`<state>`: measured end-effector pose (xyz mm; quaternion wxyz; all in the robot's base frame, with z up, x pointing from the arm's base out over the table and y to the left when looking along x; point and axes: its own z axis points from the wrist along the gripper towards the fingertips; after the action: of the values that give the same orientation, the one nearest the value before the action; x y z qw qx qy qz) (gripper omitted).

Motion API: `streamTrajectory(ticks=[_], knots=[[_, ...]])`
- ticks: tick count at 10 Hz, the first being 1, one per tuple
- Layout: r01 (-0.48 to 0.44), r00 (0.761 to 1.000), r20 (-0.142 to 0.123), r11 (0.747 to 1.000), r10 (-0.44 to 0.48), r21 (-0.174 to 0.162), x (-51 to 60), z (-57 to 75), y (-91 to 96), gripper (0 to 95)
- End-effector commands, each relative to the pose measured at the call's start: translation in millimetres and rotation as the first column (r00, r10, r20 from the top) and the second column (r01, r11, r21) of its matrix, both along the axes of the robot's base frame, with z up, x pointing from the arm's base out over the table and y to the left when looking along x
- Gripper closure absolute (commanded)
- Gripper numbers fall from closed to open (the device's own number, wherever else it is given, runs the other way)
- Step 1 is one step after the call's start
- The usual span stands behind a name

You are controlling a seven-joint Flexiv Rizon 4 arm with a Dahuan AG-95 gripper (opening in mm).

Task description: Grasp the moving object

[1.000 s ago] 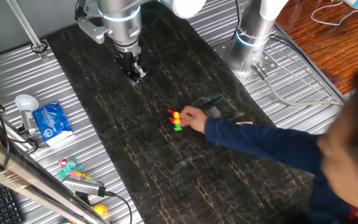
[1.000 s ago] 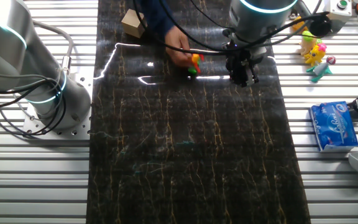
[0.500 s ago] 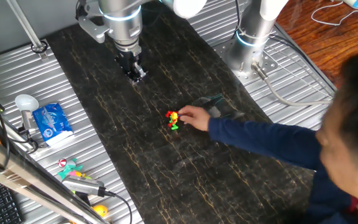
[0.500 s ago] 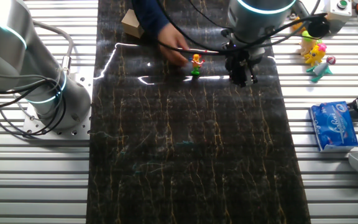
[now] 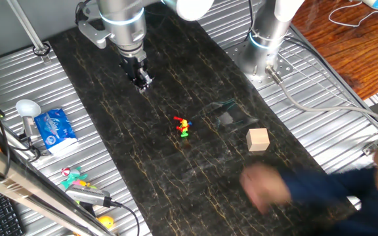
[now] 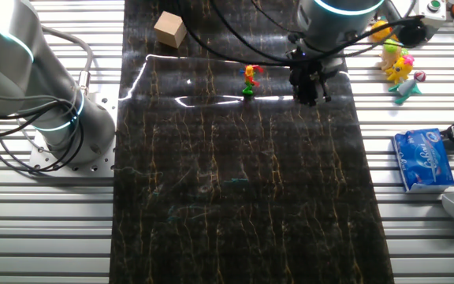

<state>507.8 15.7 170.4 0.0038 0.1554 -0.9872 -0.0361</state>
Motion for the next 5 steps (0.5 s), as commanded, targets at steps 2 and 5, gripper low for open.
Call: streamTrajectory(ticks=[2,5], knots=[[-0.033,0.999,0.015,0.999,0.033,-0.005,-1.2,-2.7,-5.7,95.0],[-0.145,0.989,0.037,0.989,0.145,0.006,11.4,-8.8,-21.1,95.0]])
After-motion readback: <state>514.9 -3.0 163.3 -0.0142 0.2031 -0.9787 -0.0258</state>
